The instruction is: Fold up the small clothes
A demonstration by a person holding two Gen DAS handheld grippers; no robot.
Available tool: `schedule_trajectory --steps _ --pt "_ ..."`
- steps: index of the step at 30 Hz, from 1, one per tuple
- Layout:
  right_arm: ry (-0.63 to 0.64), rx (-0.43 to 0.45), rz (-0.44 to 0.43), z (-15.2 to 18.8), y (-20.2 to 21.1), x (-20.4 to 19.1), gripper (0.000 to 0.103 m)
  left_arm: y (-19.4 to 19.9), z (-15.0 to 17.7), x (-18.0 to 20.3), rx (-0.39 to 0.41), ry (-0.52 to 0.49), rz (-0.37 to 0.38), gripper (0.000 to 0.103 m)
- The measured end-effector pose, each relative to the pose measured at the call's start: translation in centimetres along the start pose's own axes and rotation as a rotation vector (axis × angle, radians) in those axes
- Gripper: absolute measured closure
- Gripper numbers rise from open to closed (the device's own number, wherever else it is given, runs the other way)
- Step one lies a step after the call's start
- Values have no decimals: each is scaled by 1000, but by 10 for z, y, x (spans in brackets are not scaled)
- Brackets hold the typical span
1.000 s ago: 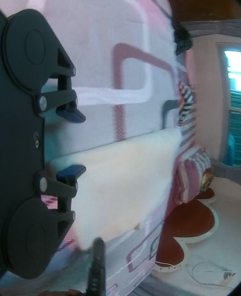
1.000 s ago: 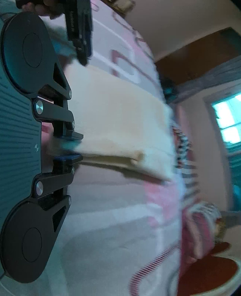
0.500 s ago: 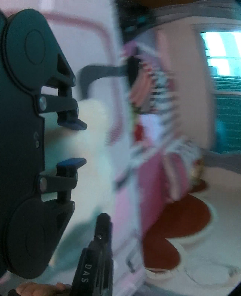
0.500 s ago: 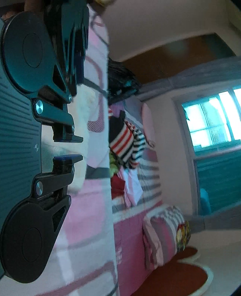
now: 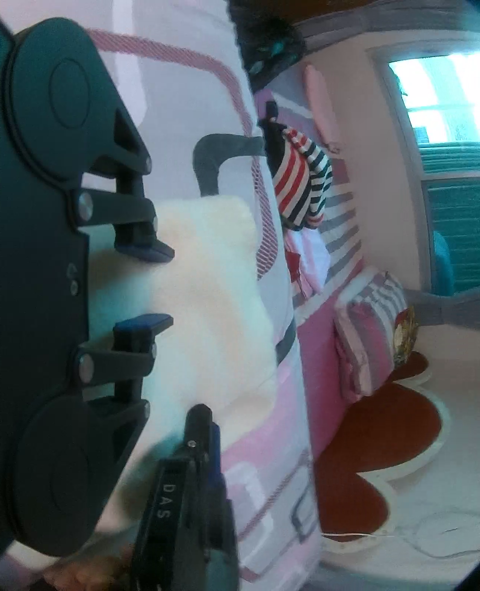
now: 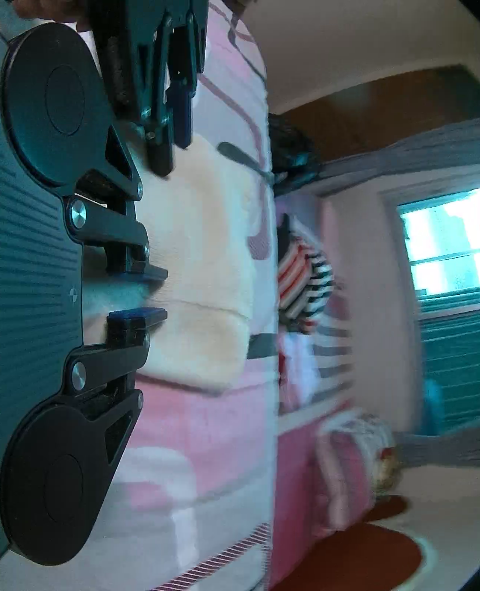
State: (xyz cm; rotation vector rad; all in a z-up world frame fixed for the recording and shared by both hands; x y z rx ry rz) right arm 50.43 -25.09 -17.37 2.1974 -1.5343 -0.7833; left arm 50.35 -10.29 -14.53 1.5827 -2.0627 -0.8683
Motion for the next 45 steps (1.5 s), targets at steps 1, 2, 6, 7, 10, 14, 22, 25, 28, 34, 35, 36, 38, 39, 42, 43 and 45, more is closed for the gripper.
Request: schedule_trajectory --steps 1,2,6,7,10,14,22,25,28,34,35,36,38,39,42,43,45 --pt "-18 -9 0 -3 2 0 89 4 -3 1 -7 -6 -8 76" --pt "-35 -4 -4 -8 7 -1 89 11 -7 1 3 -5 -8 83" --pt "0 81 -41 -16 53 -18 89 51 4 -1 47 29 35 82" --pt "9 74 -46 -9 64 -22 89 57 11 1 39 39 46 82" --pt "42 16 -58 21 78 -37 89 65 37 12 -6 38 69 82" --pt "50 -126 -22 69 61 -38 89 60 65 32 -87 -31 28 81" --pt "35 -76 -2 59 107 -53 89 93 74 31 -97 1 34 80" --pt "25 -101 2 70 118 -58 89 97 82 35 -108 3 31 80" --pt "13 -211 18 100 107 -57 89 92 90 38 -127 -2 17 80" --pt "8 -165 19 105 110 -55 89 95 91 39 -124 -20 6 78" --pt "7 -168 16 104 111 -55 89 99 89 36 -113 -6 13 70" --pt "5 -172 11 101 111 -54 89 101 87 33 -100 8 6 52" --pt "-20 -193 -18 96 114 -50 88 108 81 26 -42 17 -8 14" --pt "-35 -212 -38 92 115 -48 83 111 76 22 7 19 -2 12" --pt "-45 -167 -35 73 121 -38 33 105 65 8 12 48 5 16" --pt "-47 -129 -42 64 124 -33 33 102 61 3 12 68 15 18" --pt "-93 -97 -56 51 124 -21 33 93 54 -7 1 126 53 27"
Point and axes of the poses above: each gripper's, at about its wrist camera, not at the fingertips, and y roughly against the way its jaws point, x to its right, z to its underside, the point moved 7 cm from there along -y, roughly the way its jaws point, and after that the axes turned 2 degrees about -z, right-handed, at the moved point
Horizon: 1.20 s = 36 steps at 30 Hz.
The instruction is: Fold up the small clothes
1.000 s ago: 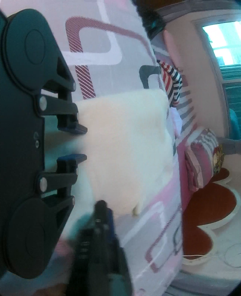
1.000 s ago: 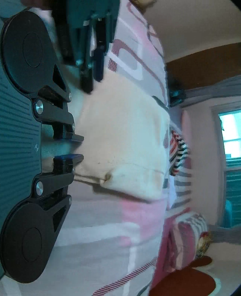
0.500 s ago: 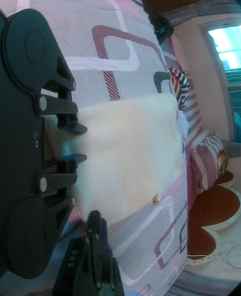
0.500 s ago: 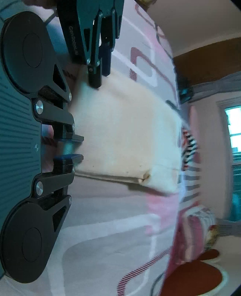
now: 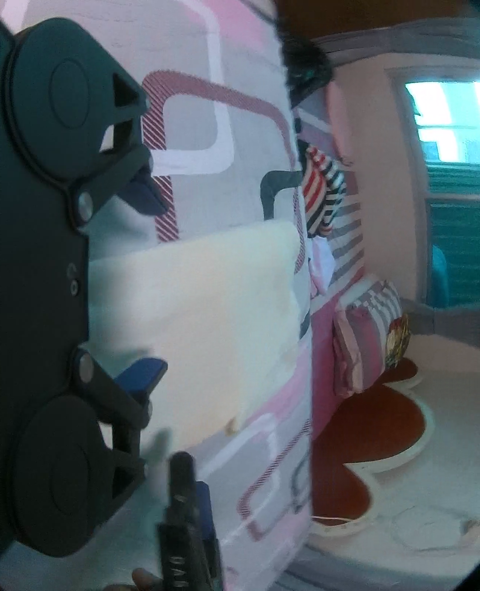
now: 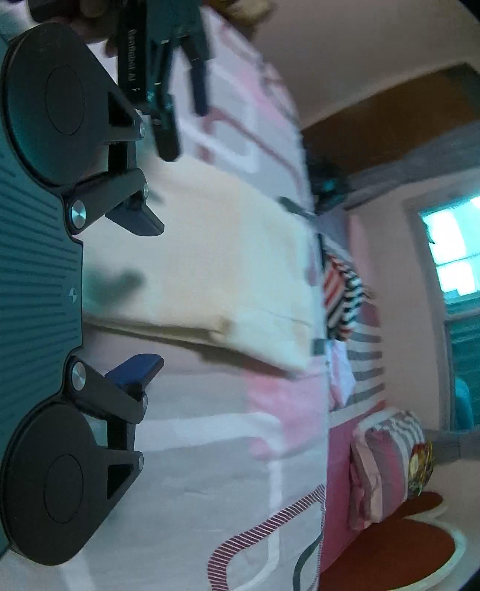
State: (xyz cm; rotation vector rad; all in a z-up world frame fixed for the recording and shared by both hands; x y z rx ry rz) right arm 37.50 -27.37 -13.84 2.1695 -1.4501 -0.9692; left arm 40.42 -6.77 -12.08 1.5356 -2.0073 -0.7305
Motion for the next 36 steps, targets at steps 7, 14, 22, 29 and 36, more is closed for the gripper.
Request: schedule_trajectory --steps 7,14,22,29,36 --pt "-290 1 -142 -28 -30 50 33 -44 -11 -44 -88 289 141 30" --pt "-322 -54 -190 -25 -64 56 33 -81 -1 -60 -169 502 295 45" --pt "-389 -46 -276 -31 -73 61 49 -96 -6 -56 -162 500 334 44" --pt "-298 -57 -157 -36 -83 47 52 -104 -17 -47 -175 488 294 40" --pt "-246 -50 -121 -36 -83 35 70 -102 -28 -30 -167 336 221 67"
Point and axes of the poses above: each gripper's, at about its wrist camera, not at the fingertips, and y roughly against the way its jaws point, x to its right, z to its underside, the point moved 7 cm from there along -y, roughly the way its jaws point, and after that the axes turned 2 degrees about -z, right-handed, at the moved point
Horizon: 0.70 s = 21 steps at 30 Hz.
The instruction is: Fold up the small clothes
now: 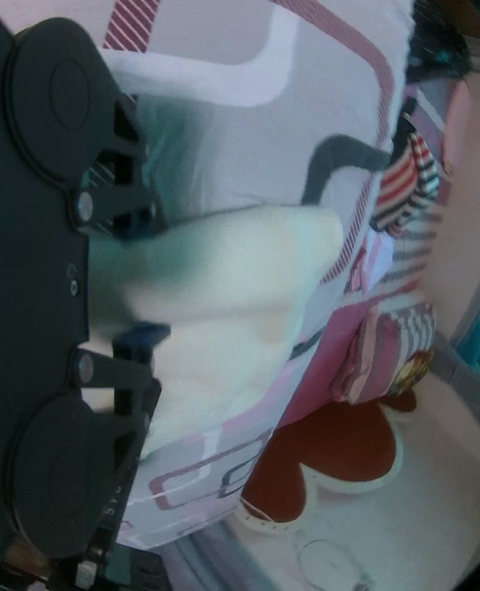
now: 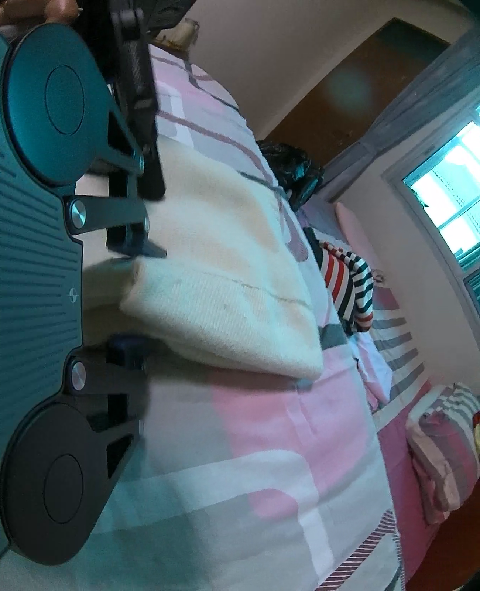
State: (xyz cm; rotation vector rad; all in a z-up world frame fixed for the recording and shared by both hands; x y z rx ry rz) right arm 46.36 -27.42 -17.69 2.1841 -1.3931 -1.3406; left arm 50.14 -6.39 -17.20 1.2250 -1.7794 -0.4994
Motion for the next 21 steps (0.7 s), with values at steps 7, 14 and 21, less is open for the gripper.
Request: schedule_trajectory --steps 7,14,21 --pt "76 39 49 1 6 -24 74 14 -2 20 33 -109 -53 73" --pt "130 68 59 1 23 -49 74 36 -4 30 61 -163 -65 74" --pt "201 81 32 6 30 -91 74 79 -1 16 116 -182 -99 74"
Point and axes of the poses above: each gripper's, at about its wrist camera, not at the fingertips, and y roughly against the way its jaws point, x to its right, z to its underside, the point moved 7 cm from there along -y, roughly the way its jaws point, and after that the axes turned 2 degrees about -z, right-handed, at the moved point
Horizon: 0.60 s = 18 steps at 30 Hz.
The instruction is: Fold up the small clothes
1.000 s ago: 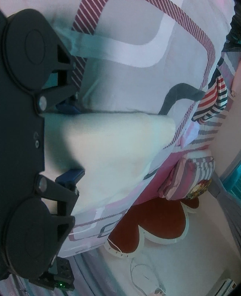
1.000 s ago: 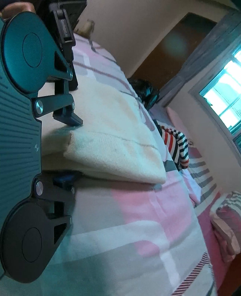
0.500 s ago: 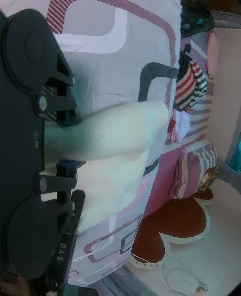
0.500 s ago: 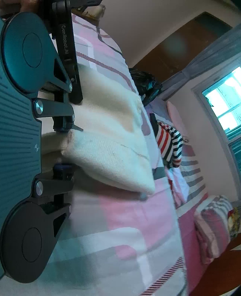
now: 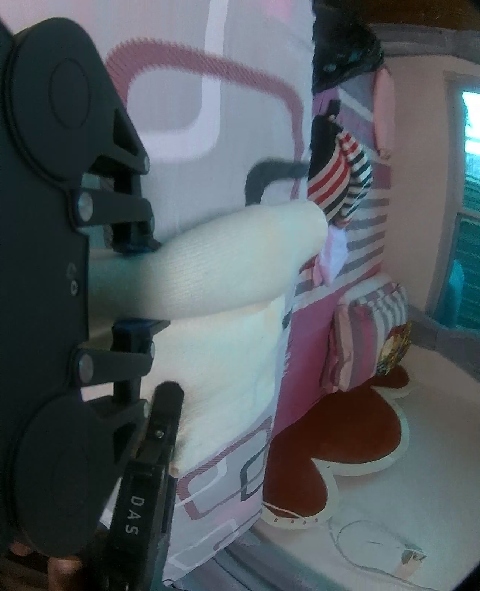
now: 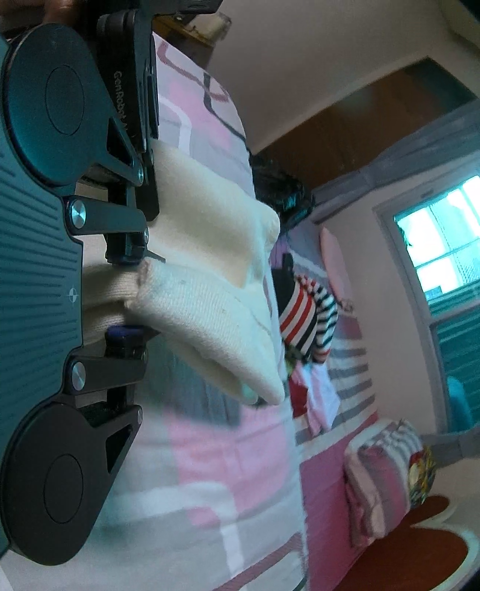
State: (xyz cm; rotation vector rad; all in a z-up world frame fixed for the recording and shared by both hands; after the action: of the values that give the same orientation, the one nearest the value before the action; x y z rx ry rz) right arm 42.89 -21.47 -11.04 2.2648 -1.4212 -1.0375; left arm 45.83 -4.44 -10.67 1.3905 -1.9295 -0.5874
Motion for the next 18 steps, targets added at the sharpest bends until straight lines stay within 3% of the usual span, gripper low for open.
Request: schedule_trajectory --steps 6,14,18 --pt "55 -17 -71 9 -19 -68 74 47 14 -54 25 32 -78 74" --pt "88 -91 -176 52 -70 -167 74 101 47 -141 6 91 -176 74" --pt "13 -108 -214 69 -92 -187 74 114 51 -165 38 68 -207 74"
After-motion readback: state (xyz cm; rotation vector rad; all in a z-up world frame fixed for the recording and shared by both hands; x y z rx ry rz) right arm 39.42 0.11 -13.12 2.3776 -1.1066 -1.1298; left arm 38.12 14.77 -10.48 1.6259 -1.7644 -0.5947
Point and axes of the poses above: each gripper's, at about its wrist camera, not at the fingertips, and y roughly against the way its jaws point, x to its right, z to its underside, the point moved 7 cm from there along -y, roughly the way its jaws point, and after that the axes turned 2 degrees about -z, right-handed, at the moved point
